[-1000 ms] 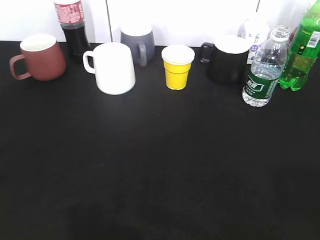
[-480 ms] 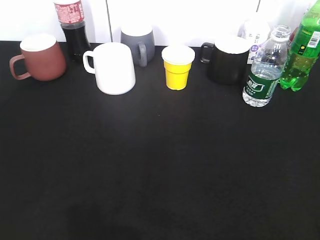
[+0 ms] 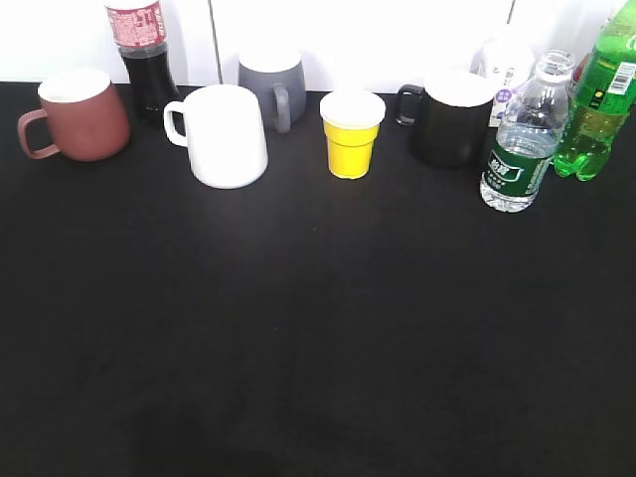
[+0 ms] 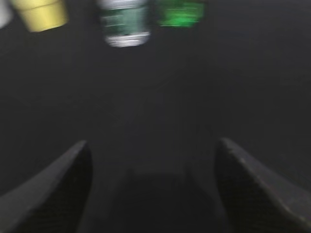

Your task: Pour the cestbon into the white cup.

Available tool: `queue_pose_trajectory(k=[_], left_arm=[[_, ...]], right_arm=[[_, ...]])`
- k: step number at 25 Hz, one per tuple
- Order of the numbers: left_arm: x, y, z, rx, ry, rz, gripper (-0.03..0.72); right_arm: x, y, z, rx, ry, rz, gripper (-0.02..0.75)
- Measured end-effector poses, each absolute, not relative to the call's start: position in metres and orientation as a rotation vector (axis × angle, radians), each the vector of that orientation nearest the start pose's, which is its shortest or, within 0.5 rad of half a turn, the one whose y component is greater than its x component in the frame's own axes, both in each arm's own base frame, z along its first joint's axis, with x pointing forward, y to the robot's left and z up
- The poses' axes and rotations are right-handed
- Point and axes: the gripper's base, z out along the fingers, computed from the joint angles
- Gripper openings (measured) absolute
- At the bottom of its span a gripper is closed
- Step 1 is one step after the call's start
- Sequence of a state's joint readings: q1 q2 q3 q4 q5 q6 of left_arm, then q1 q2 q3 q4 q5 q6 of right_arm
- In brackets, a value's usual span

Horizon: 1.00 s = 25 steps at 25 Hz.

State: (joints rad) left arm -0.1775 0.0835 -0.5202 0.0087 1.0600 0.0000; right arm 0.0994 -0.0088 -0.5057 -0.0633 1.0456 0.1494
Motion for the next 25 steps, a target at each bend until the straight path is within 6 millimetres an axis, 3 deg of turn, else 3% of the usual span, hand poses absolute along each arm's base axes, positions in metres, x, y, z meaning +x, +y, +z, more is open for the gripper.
queue_pose_trajectory(k=[4, 25], left_arm=[[-0.005, 0.0, 0.283, 0.076, 2.038, -0.046, 0.241], [-0.008, 0.001, 0.282, 0.062, 2.018, -0.029, 0.241]], right_arm=[[-0.007, -0.004, 0.28, 0.242, 1.998, -0.037, 0.594], [-0.007, -0.004, 0.28, 0.249, 1.995, -0.043, 0.593]])
